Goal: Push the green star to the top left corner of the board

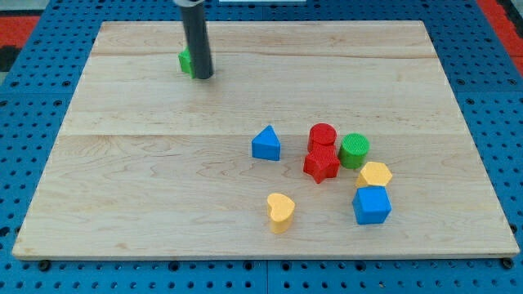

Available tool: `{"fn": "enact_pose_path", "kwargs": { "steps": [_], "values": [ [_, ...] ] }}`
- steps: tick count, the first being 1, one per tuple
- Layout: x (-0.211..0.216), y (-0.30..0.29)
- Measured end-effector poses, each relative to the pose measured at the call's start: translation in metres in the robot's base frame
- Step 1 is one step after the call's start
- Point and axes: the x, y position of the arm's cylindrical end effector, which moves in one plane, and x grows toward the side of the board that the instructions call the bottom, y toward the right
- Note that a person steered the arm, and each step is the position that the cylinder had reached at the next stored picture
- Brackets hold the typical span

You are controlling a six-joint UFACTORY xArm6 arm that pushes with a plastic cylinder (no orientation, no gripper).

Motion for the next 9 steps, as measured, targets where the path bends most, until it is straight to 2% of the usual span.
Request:
{"fn": "enact_pose_path", "kwargs": {
  "steps": [1,3,4,6,7,8,9],
  "values": [
    [-0.015,0.028],
    [-0.029,-0.085],
    [0.002,-0.097],
    [0.004,-0.152],
    [-0.002,-0.215],
    [-0.013,-0.211],
    [-0.012,-0.154]
  ]
}}
